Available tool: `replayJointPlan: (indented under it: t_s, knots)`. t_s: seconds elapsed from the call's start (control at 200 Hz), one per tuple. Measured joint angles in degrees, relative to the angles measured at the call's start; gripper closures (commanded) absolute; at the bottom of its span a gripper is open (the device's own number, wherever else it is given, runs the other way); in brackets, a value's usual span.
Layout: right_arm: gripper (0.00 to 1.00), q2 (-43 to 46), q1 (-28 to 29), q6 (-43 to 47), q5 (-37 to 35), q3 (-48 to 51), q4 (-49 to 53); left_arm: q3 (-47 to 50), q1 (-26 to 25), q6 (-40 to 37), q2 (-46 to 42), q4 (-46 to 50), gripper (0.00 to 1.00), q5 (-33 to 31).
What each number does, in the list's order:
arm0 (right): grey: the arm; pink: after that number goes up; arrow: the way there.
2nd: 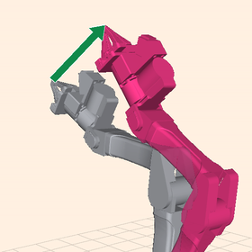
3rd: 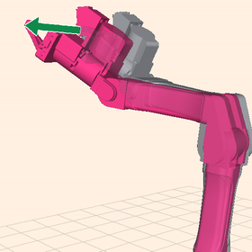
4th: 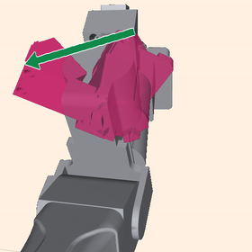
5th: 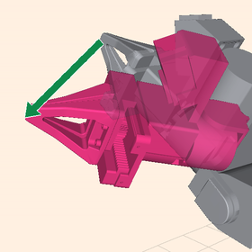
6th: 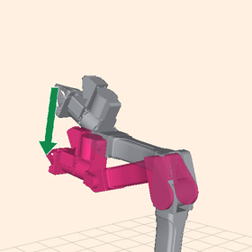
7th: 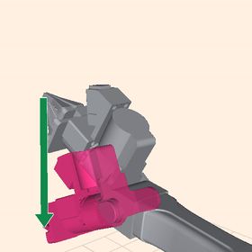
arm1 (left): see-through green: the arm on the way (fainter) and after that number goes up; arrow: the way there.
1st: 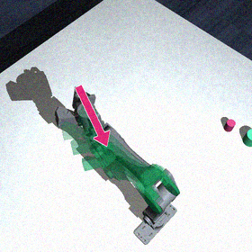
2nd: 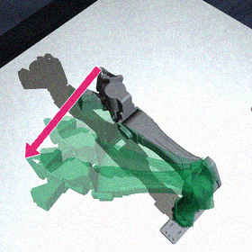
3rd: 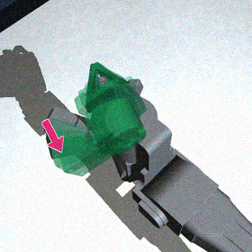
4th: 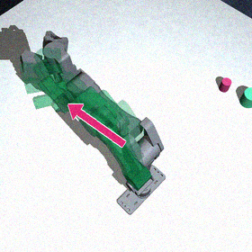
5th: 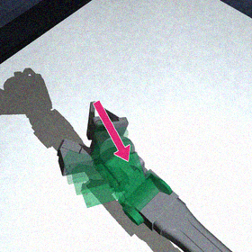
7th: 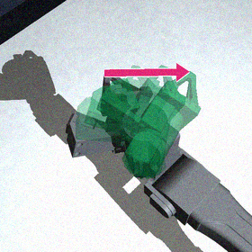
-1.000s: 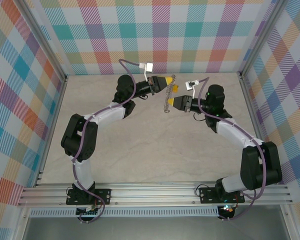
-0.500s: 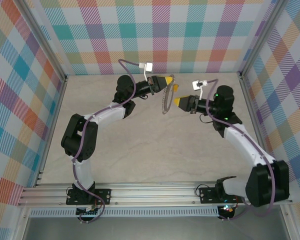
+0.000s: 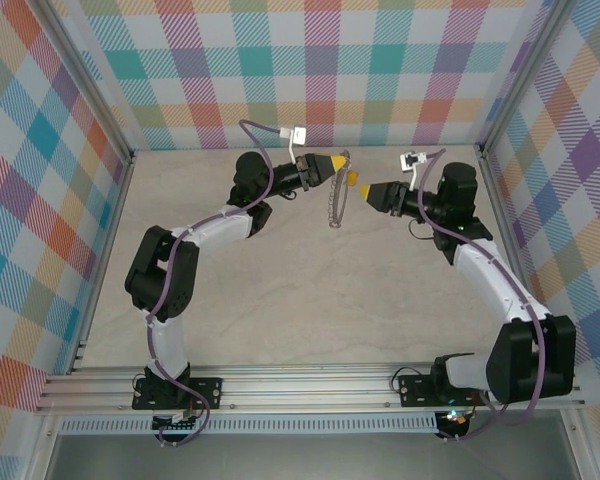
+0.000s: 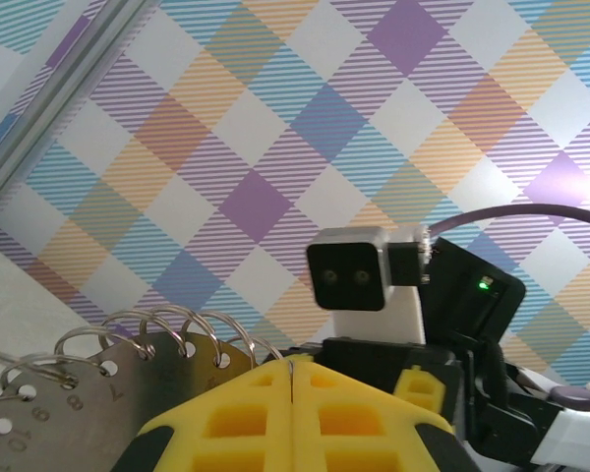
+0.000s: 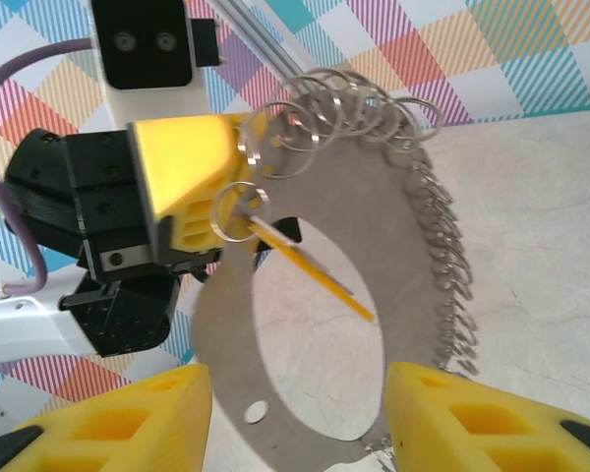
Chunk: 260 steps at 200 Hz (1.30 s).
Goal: Put the keys on the keyring
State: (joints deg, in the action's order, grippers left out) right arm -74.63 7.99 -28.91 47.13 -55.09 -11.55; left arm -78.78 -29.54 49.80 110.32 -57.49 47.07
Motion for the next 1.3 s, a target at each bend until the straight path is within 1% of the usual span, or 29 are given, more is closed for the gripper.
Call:
replayJointPlan:
  t_s: [0.2, 0.44, 0.54, 0.62, 0.785, 0.895, 0.935, 1.17, 1.3]
  knots:
    - [0.49, -2.9, 0.0, -0.9, 0.7, -1.0, -2.4, 0.0, 0.0, 0.5, 0.2, -1.5, 1.00, 0.4]
    - [0.49, -5.3, 1.6, -2.0, 1.0, -3.7, -5.4, 0.0, 0.0, 1.5, 1.6, -1.6, 1.00, 0.5]
    - [0.52, -6.2, 2.5, -2.1, 1.1, -4.7, -6.0, 0.0, 0.0, 1.6, 1.8, -1.6, 1.00, 0.7]
    - [0.59, -6.8, 3.0, -2.2, 1.4, -5.1, -6.2, 0.0, 0.0, 1.6, 1.8, -1.6, 1.00, 0.9]
    - [0.62, -7.0, 3.3, -2.1, 1.7, -5.1, -6.4, 0.0, 0.0, 1.6, 1.8, -1.6, 1.00, 0.9]
    - [0.53, -7.0, 3.3, -1.9, 1.8, -4.9, -6.4, 0.0, 0.0, 1.7, 1.8, -1.6, 1.00, 0.9]
    - [0.51, -6.9, 3.3, -1.9, 1.8, -4.7, -6.4, 0.0, 0.0, 1.6, 1.8, -1.6, 1.00, 0.9]
    - [0.49, -5.2, 3.1, -1.7, 1.8, -3.5, -6.4, 0.0, 0.0, 1.6, 1.8, -1.6, 1.00, 1.1]
    - [0.47, -3.5, 1.8, -1.7, 1.7, -2.6, -6.4, 0.0, 0.0, 1.7, 1.8, -1.6, 1.00, 1.3]
